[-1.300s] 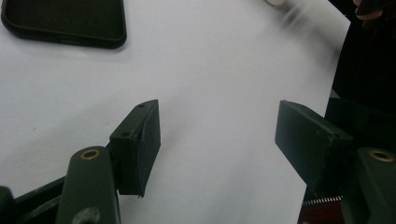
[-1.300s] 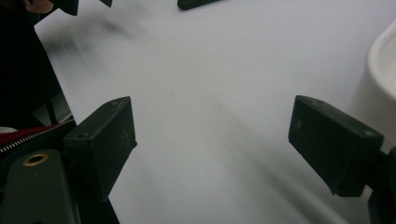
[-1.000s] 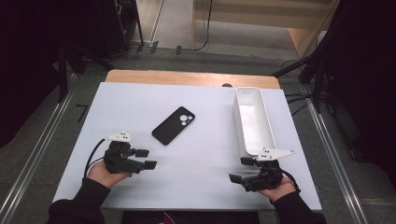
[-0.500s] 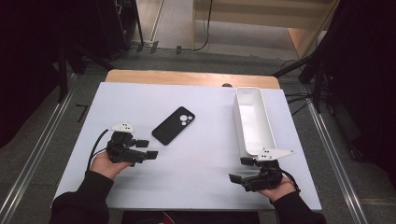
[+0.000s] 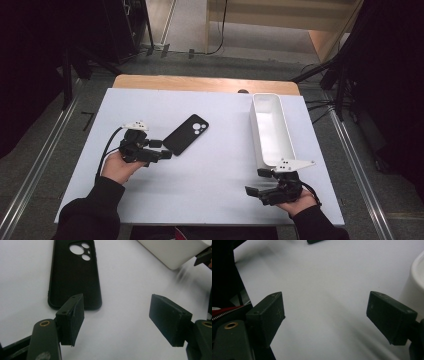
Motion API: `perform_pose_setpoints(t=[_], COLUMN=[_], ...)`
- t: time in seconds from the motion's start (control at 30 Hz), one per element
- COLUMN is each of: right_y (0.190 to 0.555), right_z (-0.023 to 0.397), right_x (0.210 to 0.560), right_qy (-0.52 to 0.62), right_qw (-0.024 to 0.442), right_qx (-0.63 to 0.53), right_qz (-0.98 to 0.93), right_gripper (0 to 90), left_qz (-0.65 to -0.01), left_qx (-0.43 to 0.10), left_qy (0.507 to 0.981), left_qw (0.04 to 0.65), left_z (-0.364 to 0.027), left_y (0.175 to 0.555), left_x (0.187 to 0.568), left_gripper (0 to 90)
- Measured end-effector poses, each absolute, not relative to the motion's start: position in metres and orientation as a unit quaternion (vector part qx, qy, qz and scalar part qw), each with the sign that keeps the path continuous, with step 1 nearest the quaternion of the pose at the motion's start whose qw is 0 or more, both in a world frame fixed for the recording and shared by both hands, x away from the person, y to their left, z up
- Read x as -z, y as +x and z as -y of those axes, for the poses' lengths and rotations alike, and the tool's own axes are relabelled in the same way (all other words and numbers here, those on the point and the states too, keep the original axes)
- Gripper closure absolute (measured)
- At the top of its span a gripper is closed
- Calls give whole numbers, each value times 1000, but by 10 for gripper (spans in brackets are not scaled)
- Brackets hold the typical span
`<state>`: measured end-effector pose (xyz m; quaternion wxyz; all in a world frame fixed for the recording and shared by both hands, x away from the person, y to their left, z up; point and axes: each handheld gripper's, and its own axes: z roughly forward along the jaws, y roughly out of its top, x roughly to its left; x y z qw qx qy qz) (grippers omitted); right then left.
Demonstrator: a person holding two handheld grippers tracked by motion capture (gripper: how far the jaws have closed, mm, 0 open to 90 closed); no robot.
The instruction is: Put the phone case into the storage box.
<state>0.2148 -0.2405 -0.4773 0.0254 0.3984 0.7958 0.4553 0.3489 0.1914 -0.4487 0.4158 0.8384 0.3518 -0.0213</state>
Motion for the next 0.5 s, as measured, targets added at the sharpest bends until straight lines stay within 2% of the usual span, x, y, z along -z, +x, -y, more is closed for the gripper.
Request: perform_pose_setpoints(t=[0.5], right_y=[215], right_z=[241], right_x=[478], right_qy=[396], right_qw=[26], right_qx=[-456], right_qz=[-796], right_gripper=[133], left_qz=[-355], left_qx=[-6], left_qy=[840], left_qw=[410], left_z=[-176], left_y=[376], left_x=[446], left_gripper=[277])
